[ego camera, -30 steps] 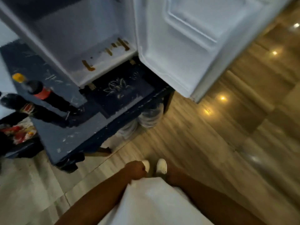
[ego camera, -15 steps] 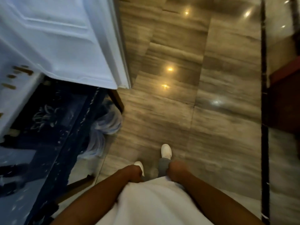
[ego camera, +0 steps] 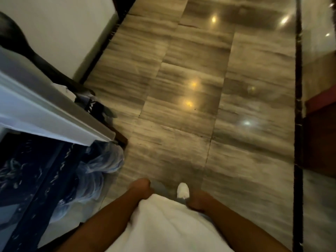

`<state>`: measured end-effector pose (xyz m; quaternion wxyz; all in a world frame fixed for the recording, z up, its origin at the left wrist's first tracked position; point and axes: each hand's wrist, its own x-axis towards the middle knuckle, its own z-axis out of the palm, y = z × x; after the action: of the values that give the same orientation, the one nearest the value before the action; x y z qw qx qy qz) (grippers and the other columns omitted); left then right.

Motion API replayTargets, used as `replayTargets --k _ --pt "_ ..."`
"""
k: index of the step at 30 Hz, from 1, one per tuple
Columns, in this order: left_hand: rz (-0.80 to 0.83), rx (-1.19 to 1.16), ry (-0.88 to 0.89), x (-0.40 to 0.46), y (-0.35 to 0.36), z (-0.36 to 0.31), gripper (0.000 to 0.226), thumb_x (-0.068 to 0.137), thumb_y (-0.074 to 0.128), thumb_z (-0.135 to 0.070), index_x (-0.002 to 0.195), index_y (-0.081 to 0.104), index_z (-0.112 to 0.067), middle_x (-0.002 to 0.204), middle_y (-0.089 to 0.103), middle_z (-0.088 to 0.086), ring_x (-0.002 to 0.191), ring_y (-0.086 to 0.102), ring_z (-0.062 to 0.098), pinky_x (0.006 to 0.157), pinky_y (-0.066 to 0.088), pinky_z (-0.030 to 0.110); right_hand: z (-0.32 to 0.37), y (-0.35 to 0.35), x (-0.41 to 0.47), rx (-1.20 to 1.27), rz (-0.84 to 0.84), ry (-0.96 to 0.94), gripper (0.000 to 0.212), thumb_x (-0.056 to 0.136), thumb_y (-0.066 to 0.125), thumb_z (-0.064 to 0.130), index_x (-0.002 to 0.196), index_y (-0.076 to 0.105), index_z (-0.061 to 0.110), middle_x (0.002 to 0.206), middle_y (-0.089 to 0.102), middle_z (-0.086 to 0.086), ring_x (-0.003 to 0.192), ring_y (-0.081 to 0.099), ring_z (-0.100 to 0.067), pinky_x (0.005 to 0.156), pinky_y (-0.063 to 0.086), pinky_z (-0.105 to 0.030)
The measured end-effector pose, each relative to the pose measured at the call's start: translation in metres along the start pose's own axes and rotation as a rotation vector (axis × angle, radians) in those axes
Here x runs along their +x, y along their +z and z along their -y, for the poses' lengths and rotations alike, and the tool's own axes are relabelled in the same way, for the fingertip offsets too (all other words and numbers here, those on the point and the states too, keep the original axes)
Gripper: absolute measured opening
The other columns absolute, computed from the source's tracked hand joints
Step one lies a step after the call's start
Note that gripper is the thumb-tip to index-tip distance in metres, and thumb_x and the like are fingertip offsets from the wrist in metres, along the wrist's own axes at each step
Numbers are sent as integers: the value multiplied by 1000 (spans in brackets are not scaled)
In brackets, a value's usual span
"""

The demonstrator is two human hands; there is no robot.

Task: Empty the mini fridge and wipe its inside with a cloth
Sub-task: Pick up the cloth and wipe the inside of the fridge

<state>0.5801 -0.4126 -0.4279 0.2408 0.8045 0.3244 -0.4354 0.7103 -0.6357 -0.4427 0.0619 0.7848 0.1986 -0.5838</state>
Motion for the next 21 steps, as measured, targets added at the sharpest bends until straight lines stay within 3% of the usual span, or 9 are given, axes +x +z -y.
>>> replayTargets --k 5,9,11,14,16,19,21 --pt "20 -35 14 38 -55 -39 48 91 57 -45 127 59 -14 133 59 11 122 57 30 101 46 38 22 -92 -9 -71 140 -87 50 105 47 34 144 47 3 150 48 -13 125 53 -26 87 34 -28" --pt "81 -19 -27 71 -93 -50 38 92 58 -36 125 62 -16 132 62 8 121 60 27 99 49 39 20 -129 55 -74 110 -33 57 96 54 51 144 51 21 154 47 -7 140 46 -29 115 38 -40" --pt "62 -92 -45 92 -118 -46 36 92 54 -38 116 67 -15 121 68 8 112 64 27 93 52 37 36 -173 64 -122 105 -30 56 91 58 50 138 57 18 146 55 -11 134 53 -31 110 44 -42" --pt "70 -218 -53 115 -159 -41 40 93 54 -39 119 65 -12 127 65 11 116 62 29 96 48 36 76 -248 57 -280 4 -51 46 97 53 41 133 60 12 140 59 -13 128 57 -31 102 46 -35" --pt "63 -293 -61 123 -187 -39 42 93 55 -40 123 63 -12 130 63 12 120 60 29 97 45 35 99 -290 74 -303 -104 -31 41 95 51 40 123 66 14 131 65 -11 120 62 -31 96 49 -34" --pt "57 -421 -100 137 -221 -37 44 93 53 -46 119 65 -13 127 65 11 115 61 28 93 47 35 141 -349 93 -384 -94 -32 25 95 53 30 100 67 11 108 67 -13 110 65 -33 86 47 -34" --pt "49 -539 -122 148 -242 -30 47 89 53 -50 112 68 -11 120 67 13 109 64 29 85 46 33 167 -377 121 -328 -119 -16 26 94 54 27 73 50 13 96 57 -10 99 63 -32 80 44 -34"
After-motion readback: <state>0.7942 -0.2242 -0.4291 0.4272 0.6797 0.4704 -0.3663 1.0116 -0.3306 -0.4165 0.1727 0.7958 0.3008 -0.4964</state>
